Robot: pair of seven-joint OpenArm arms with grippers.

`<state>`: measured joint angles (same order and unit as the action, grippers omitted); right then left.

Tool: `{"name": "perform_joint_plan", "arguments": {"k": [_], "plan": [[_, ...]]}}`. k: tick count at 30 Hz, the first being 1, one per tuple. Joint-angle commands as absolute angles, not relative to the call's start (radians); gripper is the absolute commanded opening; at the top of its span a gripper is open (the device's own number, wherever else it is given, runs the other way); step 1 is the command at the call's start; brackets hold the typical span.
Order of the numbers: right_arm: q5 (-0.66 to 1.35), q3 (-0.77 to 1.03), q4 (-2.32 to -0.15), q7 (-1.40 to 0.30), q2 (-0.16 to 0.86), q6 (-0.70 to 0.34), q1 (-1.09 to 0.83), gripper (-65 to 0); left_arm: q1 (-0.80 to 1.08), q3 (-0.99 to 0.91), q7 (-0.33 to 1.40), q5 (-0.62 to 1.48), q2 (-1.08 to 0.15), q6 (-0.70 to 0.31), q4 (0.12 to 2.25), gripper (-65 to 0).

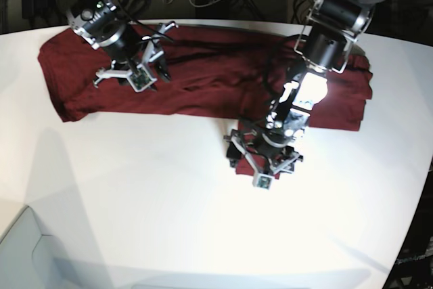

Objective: Layout the t-shirt on the table in an organized manner, then fold the t-shirt properly
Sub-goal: 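Reach the left gripper to the shirt's folded edge and pinch it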

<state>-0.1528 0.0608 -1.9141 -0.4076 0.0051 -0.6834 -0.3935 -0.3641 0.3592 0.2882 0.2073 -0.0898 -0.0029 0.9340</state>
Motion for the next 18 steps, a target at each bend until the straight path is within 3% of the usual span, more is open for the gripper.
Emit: {"name": "perform_joint_plan", "arguments": {"k": [1,18], "plan": [[-0.137,0.062,-1.933,-0.384,0.007,-0.685,-0.389,-45.3,-0.398,0.357,0.265,0.182,-0.074,-0.005,0.944,-15.9],[-0.137,0.07,-1.931,-0.384,0.008,-0.685,-0.372,-45.3,-0.4,0.357,0.262,0.104,-0.05,-0.005,0.825,-16.1]]}}
